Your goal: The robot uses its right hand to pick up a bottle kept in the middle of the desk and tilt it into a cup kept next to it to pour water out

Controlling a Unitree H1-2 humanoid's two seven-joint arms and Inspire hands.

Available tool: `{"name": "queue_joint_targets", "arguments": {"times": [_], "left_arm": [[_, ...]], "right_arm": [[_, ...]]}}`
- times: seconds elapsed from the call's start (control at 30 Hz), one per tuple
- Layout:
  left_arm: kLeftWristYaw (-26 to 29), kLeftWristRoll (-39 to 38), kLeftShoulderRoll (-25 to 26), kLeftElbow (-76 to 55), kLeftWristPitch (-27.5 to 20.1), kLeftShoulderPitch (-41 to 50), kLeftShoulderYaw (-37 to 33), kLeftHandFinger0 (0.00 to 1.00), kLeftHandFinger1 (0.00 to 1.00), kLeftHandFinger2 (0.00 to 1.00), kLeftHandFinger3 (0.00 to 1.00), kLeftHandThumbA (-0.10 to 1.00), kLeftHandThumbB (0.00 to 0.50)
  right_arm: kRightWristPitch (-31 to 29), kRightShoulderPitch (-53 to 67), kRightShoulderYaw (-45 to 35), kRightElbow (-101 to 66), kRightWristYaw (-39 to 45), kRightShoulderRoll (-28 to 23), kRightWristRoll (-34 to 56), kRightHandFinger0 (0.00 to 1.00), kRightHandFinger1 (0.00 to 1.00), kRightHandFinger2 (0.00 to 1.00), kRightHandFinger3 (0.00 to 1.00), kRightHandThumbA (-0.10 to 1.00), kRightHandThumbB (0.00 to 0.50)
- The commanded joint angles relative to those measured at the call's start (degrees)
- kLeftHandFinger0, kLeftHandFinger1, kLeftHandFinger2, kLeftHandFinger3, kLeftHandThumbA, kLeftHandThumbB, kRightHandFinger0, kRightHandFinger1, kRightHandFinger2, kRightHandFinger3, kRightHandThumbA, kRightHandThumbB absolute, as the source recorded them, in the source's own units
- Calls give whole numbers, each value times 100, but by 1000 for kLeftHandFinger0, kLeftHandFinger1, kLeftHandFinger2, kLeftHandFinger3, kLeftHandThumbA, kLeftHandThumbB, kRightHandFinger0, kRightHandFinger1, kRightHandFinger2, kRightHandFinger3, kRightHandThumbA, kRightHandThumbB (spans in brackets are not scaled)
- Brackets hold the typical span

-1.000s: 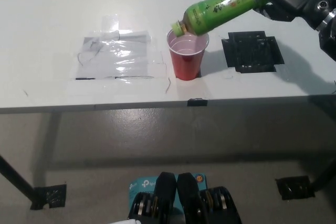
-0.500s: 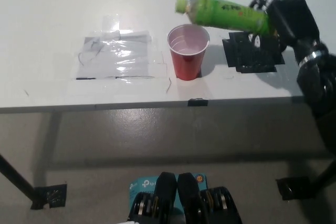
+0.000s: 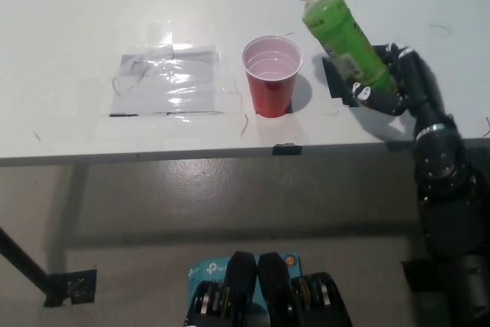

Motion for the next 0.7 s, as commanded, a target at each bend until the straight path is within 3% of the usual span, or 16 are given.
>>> {"name": "queue_joint_targets", "arguments": {"times": [0.0, 0.07, 0.13, 0.2, 0.33, 0.4, 0.43, 0.5, 0.57, 0.6, 0.63, 0.67], "left_arm": [[79, 50, 36, -138, 88, 62, 39, 1000, 1000, 1000, 1000, 520, 500], [75, 67, 42, -166, 88, 60, 31, 1000, 1000, 1000, 1000, 525, 500], [57, 64, 41, -138, 76, 50, 29, 1000, 1000, 1000, 1000, 530, 500], [61, 67, 55, -176, 87, 59, 34, 1000, 1000, 1000, 1000, 526, 500], [64, 160, 50, -151, 27, 110, -46, 1000, 1000, 1000, 1000, 537, 500], [79, 106, 2, -142, 70, 121, -19, 1000, 1000, 1000, 1000, 505, 500], [66, 113, 10, -142, 54, 114, -28, 1000, 1000, 1000, 1000, 505, 500], [56, 112, 10, -152, 56, 109, -30, 1000, 1000, 1000, 1000, 507, 500], [64, 146, 13, -143, 36, 110, -37, 1000, 1000, 1000, 1000, 514, 500], [65, 154, 12, -155, 42, 131, -48, 1000, 1000, 1000, 1000, 517, 500], [98, 153, -20, -163, 67, 184, -45, 1000, 1000, 1000, 1000, 507, 500], [98, 154, -20, -163, 67, 185, -45, 1000, 1000, 1000, 1000, 508, 500]], "right_arm": [[-947, -382, -1013, -32, -83, 485, 2569, 0, 0, 1, 224, -100, 74], [-1047, -404, -1058, 35, -147, 537, 2573, 0, 0, 0, 224, -100, 84], [-1481, -418, -1046, 145, -338, 649, 2570, 0, 0, 30, 239, -100, 76], [-1942, -439, -1008, 290, -688, 709, 2376, 0, 0, 5, 213, -100, 100], [-2593, -361, -1016, 401, -1363, 882, 2079, 0, 0, 0, 159, -100, 81], [-2807, -346, -969, 454, -1763, 920, 1790, 0, 0, 12, 173, -100, 3], [-2838, -327, -946, 443, -1871, 934, 1703, 0, 11, 43, 193, -100, 0], [-2808, -280, -786, 462, -2410, 911, 1177, 150, 243, 151, 235, -100, 0], [-2807, -239, -594, 529, -2877, 855, 705, 376, 375, 151, 242, -100, 0], [-2866, -199, -509, 539, -3001, 817, 558, 548, 472, 153, 225, -100, 0], [-2880, -173, -356, 606, -3300, 747, 351, 642, 554, 149, 178, -100, 0], [-2880, -174, -342, 612, -3318, 742, 353, 662, 567, 147, 180, -100, 0]]}}
